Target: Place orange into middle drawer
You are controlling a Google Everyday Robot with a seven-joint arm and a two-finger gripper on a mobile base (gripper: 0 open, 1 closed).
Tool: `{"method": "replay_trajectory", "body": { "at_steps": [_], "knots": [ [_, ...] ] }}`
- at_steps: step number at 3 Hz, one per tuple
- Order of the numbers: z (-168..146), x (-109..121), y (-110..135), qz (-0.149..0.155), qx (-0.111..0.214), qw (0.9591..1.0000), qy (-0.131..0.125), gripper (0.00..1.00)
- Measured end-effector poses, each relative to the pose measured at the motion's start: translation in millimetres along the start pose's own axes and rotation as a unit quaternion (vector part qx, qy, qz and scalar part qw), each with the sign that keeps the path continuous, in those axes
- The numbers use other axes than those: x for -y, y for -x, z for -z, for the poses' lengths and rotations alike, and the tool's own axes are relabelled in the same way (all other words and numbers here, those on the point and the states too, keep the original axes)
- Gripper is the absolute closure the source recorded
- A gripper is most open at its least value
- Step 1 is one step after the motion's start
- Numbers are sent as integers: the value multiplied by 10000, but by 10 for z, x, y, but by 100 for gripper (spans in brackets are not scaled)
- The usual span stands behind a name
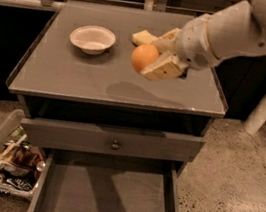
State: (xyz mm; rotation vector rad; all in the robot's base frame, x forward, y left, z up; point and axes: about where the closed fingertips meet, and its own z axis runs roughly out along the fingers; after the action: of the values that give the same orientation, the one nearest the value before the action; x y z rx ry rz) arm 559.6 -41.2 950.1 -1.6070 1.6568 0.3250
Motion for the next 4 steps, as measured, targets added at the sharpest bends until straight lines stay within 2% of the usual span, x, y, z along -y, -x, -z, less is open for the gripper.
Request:
{"method": "replay_trajectory", "body": {
  "at_steps": [1,2,3,4],
  "knots": [
    [292,-397,-216,-38,-136,9996,-225,100],
    [350,-759,-630,-358,-327,9982,-358,100],
    [152,-1084,-1196,-826,-665,9939,-291,100],
    [152,-1084,-1196,-827,-665,9939,-291,100]
  ]
}}
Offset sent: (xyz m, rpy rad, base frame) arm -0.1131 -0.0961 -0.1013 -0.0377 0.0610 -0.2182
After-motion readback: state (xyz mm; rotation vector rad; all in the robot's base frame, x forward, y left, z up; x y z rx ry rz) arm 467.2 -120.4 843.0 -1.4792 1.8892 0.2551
